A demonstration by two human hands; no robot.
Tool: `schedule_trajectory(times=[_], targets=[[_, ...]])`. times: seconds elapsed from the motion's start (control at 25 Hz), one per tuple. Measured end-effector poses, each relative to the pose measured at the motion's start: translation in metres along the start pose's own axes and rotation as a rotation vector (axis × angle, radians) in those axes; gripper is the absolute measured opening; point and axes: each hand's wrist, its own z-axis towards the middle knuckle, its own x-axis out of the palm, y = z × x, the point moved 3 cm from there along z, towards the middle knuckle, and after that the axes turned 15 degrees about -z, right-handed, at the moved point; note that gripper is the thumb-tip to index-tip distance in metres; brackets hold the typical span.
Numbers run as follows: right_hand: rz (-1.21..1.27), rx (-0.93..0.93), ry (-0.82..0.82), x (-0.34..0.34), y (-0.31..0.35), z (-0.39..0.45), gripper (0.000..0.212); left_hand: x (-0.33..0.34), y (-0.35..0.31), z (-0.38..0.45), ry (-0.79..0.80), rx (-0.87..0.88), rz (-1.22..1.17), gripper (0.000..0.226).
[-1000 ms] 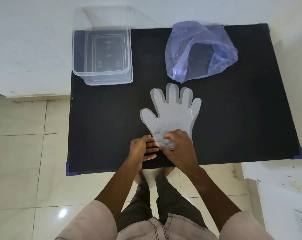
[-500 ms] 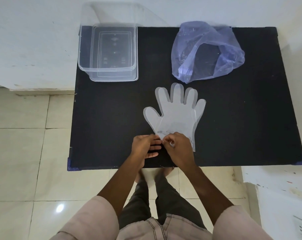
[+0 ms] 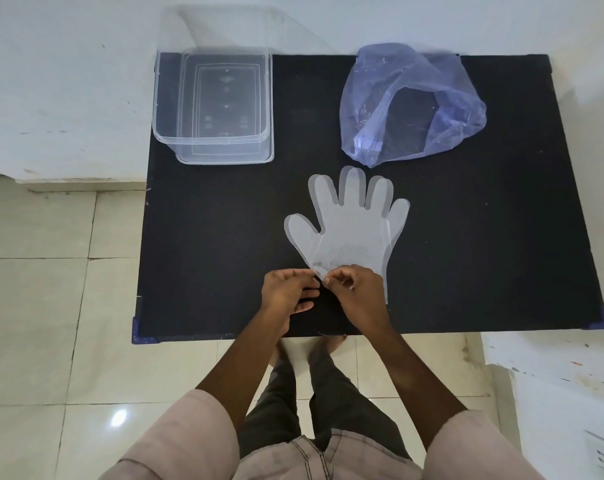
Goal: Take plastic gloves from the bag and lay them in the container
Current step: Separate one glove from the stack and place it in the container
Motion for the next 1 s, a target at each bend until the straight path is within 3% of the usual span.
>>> schedule_trajectory(times=[0.52,1.0], targets=[[0.041,-0.014,-0.034,-0.003,0.001,0.002,0.018,0.006,-0.006,-0.01,0.086,-0.048,0.042,0.021],[0.083,0.001,-0.094,-0.017,0.003,0.007,0.015,-0.005,-0.008,-0.002,-0.04,0.003,0.215,0.011]])
